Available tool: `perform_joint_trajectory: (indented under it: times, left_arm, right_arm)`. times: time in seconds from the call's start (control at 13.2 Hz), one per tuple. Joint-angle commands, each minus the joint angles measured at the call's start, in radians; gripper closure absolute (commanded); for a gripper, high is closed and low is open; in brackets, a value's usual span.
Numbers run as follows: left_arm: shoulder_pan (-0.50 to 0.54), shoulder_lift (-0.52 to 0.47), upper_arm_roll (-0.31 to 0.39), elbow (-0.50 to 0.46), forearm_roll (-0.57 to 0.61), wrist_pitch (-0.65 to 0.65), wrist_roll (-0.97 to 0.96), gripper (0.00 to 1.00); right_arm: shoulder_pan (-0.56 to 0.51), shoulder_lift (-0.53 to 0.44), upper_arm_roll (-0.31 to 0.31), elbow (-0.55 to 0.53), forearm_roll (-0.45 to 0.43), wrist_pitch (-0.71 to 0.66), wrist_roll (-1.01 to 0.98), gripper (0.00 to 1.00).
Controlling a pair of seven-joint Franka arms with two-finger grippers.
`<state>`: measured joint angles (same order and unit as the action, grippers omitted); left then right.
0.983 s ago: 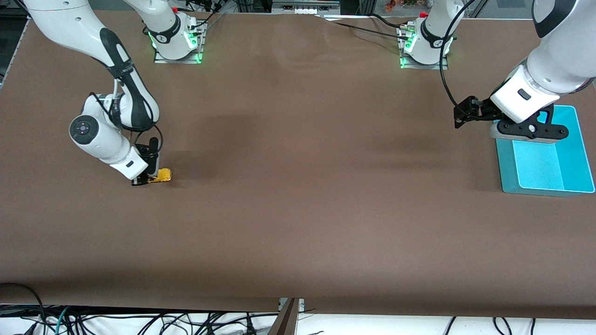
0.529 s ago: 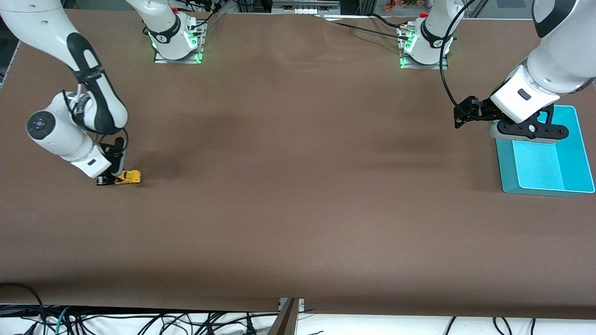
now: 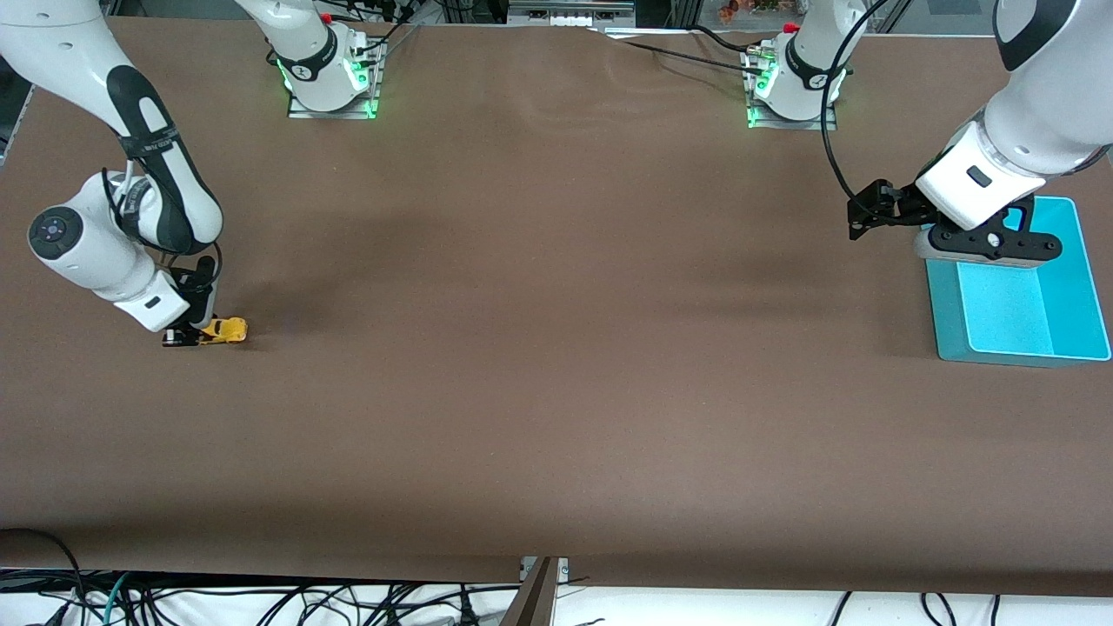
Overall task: Wind and store yellow beetle car
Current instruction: 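Open the right gripper, releasing the car to roll toward the tray, then move the left gripper toward the car while the right gripper retracts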
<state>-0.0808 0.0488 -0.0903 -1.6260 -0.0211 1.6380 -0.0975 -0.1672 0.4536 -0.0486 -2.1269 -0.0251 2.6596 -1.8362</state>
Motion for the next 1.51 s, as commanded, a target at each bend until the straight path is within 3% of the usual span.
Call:
perform_joint_trajectory:
  times: [0.0, 0.3, 0.91, 1.13, 1.44]
  left_arm:
    - [0.003, 0.011, 0.001, 0.028, -0.023, -0.021, -0.007, 0.00]
    - [0.004, 0.011, 0.001, 0.028, -0.023, -0.021, -0.007, 0.00]
    - [0.003, 0.011, 0.001, 0.028, -0.023, -0.021, -0.007, 0.00]
    - [0.003, 0.011, 0.001, 0.028, -0.023, -0.021, -0.007, 0.00]
    - [0.003, 0.011, 0.001, 0.028, -0.023, -0.021, -0.007, 0.00]
  right_arm:
    - [-0.017, 0.065, 0.042, 0.054, 0.013, -0.036, -0.025, 0.00]
    - [-0.014, 0.030, 0.073, 0.160, 0.014, -0.183, -0.018, 0.00]
    - [-0.014, 0.027, 0.079, 0.206, 0.069, -0.249, 0.018, 0.00]
    - [-0.011, 0.008, 0.085, 0.268, 0.071, -0.343, 0.167, 0.00]
    - [-0.011, -0.015, 0.137, 0.361, 0.070, -0.481, 0.433, 0.00]
